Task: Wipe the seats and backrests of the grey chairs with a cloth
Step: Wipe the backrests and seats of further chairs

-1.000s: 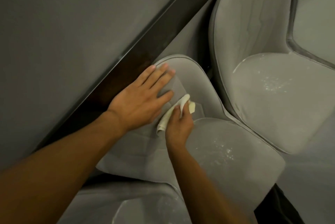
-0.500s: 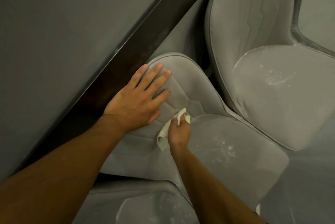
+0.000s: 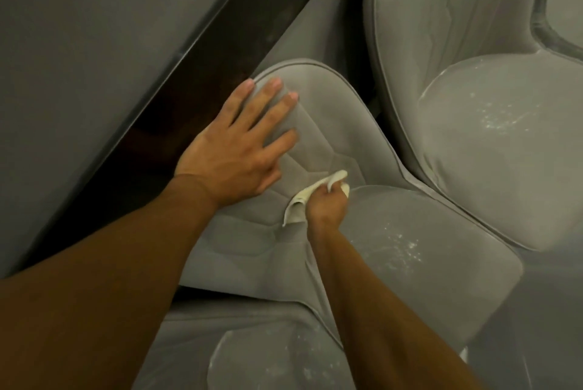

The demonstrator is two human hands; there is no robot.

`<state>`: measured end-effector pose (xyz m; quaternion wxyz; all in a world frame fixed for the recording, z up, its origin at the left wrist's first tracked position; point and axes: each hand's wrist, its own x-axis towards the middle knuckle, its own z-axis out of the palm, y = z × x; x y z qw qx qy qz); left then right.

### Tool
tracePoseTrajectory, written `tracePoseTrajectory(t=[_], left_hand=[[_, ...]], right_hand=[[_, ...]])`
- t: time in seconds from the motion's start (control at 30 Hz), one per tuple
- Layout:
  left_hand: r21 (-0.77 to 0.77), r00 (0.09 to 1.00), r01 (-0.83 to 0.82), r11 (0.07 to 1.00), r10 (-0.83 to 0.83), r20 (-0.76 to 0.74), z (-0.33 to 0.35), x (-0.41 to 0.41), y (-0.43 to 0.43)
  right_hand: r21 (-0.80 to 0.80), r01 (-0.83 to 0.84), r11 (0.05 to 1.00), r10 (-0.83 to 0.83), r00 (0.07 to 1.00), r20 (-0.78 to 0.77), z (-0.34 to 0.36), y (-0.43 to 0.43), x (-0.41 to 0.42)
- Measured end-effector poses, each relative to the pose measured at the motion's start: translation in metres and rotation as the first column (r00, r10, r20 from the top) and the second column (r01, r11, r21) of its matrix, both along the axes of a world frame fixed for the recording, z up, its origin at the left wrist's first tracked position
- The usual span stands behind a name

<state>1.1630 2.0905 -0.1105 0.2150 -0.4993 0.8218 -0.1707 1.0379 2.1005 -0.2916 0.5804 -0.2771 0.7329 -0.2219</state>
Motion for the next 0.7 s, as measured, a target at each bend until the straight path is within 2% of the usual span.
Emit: tracePoseTrajectory(t=[0.03, 0.07, 0.13, 0.23, 0.3, 0.37, 0.47, 0.6, 0.7], left_hand=[[0.0, 1.0, 0.002, 1.0, -0.002, 0.014, 0.0, -0.001, 0.0], [-0.001, 1.0, 0.002, 1.0, -0.002, 0.024, -0.001, -0.001, 0.0], [0.005, 1.0, 0.007, 1.0, -0.007, 0.024, -0.001, -0.001, 0.0], [0.01, 1.0, 0.004, 1.0, -0.004, 0.013, 0.0, 0.0, -0.001], [0.033, 0.999, -0.009, 0.999, 0.007, 0.044, 0.001, 0.0, -0.001], [0.043, 0.998, -0.015, 0.999, 0.012, 0.067, 0.002, -0.001, -0.002], [0.027, 0.999, -0.014, 1.0, 0.013, 0.047, 0.001, 0.0, 0.001], [0.02, 1.0, 0.006, 1.0, -0.007, 0.004, 0.001, 0.0, -0.002], [0.021, 1.0, 0.001, 1.0, -0.001, 0.007, 0.002, -0.001, -0.002]], right_hand=[[0.035, -0.012, 0.999, 0.011, 1.0, 0.028, 0.001, 0.002, 0.003], [0.006, -0.03, 1.0, 0.03, 0.999, 0.037, 0.008, 0.005, 0.006], [-0.189, -0.014, 0.982, 0.029, 0.996, 0.08, 0.03, 0.014, 0.012], [-0.498, 0.004, 0.867, 0.118, 0.97, 0.214, 0.059, 0.038, 0.021], [-0.56, -0.033, 0.828, 0.171, 0.966, 0.195, 0.057, 0.051, 0.025], [-0.531, -0.086, 0.843, 0.191, 0.971, 0.147, 0.048, 0.058, 0.026], [-0.364, -0.154, 0.919, 0.206, 0.972, 0.109, 0.037, 0.06, 0.022], [-0.262, -0.028, 0.965, 0.044, 0.997, 0.057, 0.014, 0.058, 0.024], [-0.146, 0.079, 0.986, -0.063, 0.992, 0.11, -0.004, 0.063, 0.026]])
